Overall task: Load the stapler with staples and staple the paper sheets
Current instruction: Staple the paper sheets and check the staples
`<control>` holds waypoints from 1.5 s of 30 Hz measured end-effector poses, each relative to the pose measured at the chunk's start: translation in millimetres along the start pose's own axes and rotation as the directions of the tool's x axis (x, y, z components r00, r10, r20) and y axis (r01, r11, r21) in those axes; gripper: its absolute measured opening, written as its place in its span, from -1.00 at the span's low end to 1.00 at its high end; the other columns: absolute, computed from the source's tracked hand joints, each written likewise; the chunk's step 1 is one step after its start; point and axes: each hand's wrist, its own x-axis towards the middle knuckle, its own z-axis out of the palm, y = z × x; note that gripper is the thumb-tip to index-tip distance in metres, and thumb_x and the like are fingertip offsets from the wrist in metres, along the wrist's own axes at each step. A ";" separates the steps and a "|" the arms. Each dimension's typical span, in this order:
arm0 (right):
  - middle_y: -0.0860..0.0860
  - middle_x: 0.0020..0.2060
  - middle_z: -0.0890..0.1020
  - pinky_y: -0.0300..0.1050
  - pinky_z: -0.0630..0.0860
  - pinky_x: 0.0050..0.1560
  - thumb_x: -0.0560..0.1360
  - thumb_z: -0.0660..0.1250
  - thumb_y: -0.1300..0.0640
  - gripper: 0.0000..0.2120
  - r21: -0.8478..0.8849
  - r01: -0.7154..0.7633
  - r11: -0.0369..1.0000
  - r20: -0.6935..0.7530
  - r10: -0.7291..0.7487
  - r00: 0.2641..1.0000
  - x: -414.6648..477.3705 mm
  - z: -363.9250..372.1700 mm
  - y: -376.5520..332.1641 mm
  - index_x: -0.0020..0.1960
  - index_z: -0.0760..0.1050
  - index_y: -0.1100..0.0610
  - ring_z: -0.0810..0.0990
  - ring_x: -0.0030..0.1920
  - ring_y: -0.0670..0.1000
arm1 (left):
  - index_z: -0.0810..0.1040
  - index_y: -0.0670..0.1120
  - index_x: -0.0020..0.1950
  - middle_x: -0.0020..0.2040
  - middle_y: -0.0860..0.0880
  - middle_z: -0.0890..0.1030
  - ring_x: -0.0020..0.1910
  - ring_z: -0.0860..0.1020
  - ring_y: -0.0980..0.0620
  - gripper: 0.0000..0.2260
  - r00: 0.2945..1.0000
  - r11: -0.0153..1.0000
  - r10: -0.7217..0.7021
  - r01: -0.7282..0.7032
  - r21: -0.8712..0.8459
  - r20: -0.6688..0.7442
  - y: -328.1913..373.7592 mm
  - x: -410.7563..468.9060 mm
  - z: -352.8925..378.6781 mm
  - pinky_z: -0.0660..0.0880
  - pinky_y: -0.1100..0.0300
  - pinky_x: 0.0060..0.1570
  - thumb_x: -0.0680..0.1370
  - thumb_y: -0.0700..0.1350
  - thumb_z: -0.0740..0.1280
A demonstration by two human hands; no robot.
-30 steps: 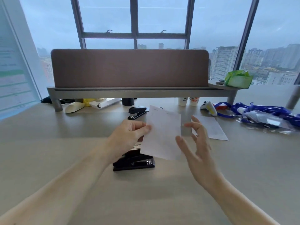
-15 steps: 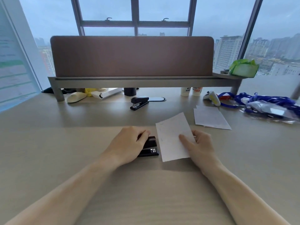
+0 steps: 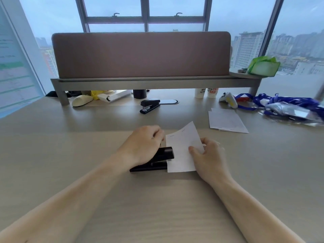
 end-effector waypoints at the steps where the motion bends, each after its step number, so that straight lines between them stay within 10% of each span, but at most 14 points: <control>1: -0.20 -0.24 0.59 -0.51 0.44 -0.35 0.56 0.36 0.22 -0.86 0.000 0.001 1.000 0.004 -0.001 1.000 -0.2 0.0 0.0 -0.03 0.54 -0.02 0.56 -0.23 -0.28 | 0.61 -0.06 -0.04 -0.12 0.02 0.67 -0.10 0.60 0.06 -0.69 0.999 0.998 -0.023 0.020 -0.065 -0.038 5.2 5.9 -1.3 0.40 0.29 -0.17 0.72 -0.01 0.13; 11: 0.00 -0.08 0.71 -0.08 0.60 -0.08 0.57 0.37 0.15 -0.90 -0.058 0.011 0.998 -0.002 -0.011 1.000 0.2 1.4 3.2 0.07 0.59 0.05 0.69 -0.08 0.02 | 0.41 -0.06 0.45 0.51 -0.10 0.39 0.51 0.32 -0.14 -0.61 0.990 0.959 -0.143 0.138 0.247 0.004 7.6 50.3 40.0 0.28 -0.04 0.46 0.70 0.08 0.09; 20: -0.10 -0.18 0.66 -0.38 0.45 -0.26 0.56 0.37 0.18 -0.92 -0.074 0.023 0.997 -0.001 -0.023 1.000 0.2 1.1 3.6 0.03 0.59 0.04 0.64 -0.18 -0.15 | 0.39 -0.06 0.46 0.54 -0.11 0.38 0.52 0.31 -0.16 -0.63 0.989 0.948 -0.144 0.147 0.283 -0.031 10.4 45.0 43.1 0.27 -0.06 0.46 0.71 0.04 0.07; 45: -0.09 -0.20 0.66 -0.34 0.48 -0.27 0.56 0.37 0.18 -0.93 -0.079 0.023 0.997 -0.005 -0.024 1.000 -0.5 0.5 1.9 0.00 0.60 0.05 0.66 -0.17 -0.09 | 0.48 -0.06 0.25 0.32 -0.10 0.54 0.36 0.42 -0.16 -0.72 0.991 0.933 -0.099 0.123 0.338 -0.086 13.1 44.1 51.8 0.32 -0.06 0.35 0.69 -0.02 0.04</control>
